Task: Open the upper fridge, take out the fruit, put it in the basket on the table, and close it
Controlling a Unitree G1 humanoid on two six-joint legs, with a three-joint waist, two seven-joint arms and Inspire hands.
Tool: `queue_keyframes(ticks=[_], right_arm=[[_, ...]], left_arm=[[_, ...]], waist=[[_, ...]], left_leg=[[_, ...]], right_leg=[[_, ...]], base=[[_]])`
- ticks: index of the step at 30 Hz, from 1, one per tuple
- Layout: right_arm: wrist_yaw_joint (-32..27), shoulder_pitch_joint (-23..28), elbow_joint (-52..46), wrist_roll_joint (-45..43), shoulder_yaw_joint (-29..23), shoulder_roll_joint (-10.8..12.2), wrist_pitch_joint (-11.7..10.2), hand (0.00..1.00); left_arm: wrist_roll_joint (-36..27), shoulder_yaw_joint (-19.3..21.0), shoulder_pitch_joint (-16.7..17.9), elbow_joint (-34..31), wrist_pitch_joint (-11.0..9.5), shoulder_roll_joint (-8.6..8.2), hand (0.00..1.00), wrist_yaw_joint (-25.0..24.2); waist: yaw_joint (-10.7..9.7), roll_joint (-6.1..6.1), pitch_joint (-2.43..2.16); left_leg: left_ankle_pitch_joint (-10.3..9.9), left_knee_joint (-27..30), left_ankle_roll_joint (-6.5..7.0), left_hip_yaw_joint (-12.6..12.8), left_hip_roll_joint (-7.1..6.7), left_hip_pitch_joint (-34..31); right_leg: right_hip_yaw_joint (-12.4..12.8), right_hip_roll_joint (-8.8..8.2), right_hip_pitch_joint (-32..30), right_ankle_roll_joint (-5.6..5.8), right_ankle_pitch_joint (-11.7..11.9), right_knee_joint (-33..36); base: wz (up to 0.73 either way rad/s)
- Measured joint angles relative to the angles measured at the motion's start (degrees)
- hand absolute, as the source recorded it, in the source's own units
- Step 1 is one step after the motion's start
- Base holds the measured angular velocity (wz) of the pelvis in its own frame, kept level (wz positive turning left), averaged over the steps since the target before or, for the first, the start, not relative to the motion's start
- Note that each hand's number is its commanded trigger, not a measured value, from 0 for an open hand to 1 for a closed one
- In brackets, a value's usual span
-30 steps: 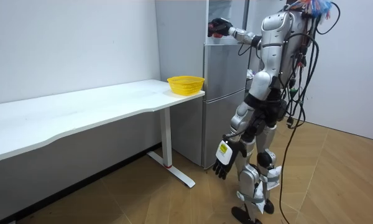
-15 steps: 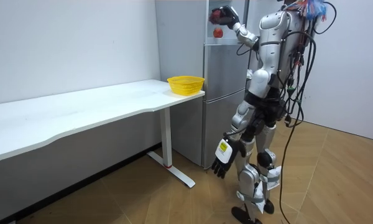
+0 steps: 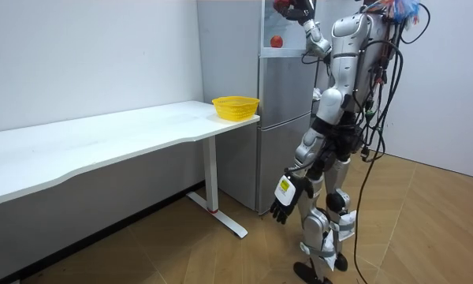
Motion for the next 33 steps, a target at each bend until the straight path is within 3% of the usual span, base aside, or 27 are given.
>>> queue_keyframes(ticks=[5,10,13,19,25,33], right_arm=[[1.88,0.00,-4.12,-3.67,4.50,0.78,-1.66,1.00],[4.66,-0.04,-4.53,-4.16,9.30,1.54,-3.33,1.00],[6.20,-0.04,-3.87,-4.79,11.78,1.54,-3.78,1.00],[8.81,-0.05,-0.53,-6.93,13.01,1.56,-4.39,1.00],[9.29,-0.06,2.03,-8.81,14.17,1.58,-4.38,1.00],[9.43,-0.04,13.44,-12.91,17.16,1.53,-4.29,1.00]], left_arm=[[0.04,-0.99,-0.25,0.31,-0.54,0.20,0.00,-0.92],[0.04,-3.25,-2.38,0.71,-1.07,0.96,0.00,-1.56],[0.05,-3.21,-2.95,0.65,-1.22,1.79,0.00,-1.52],[0.06,-3.15,-3.26,0.81,-1.32,1.83,0.00,-1.80],[0.06,-3.14,-3.51,1.83,-1.65,1.88,0.00,-2.77],[0.00,-3.20,-2.44,3.03,-1.71,2.10,0.00,-3.42]], waist=[[0.49,-0.76,-0.26],[1.86,-2.01,0.00],[2.86,-2.60,0.40],[4.63,-2.57,0.47],[6.07,-2.38,0.85],[6.52,-2.11,1.04]], left_leg=[[0.01,0.18,-0.01,0.15,0.00,-0.04],[0.01,0.07,0.00,-0.12,-0.04,0.04],[0.00,0.06,0.00,-0.11,-0.05,-0.03],[0.00,-0.21,0.00,-0.15,-0.05,0.09],[0.00,-0.19,0.00,-0.73,-0.23,0.04],[0.01,-0.11,0.02,-1.88,-0.23,-0.28]], right_leg=[[0.04,0.04,-0.15,0.00,0.00,-0.05],[0.06,0.04,0.08,0.00,0.00,-0.16],[0.06,0.04,0.03,0.00,0.00,-0.19],[0.16,0.07,0.10,0.01,0.00,-0.29],[-0.28,0.10,0.19,0.01,0.00,-0.30],[-0.22,-0.05,0.32,0.04,-0.02,-0.28]], base=[[0.00],[0.02],[0.00],[0.00],[0.03],[0.08]])
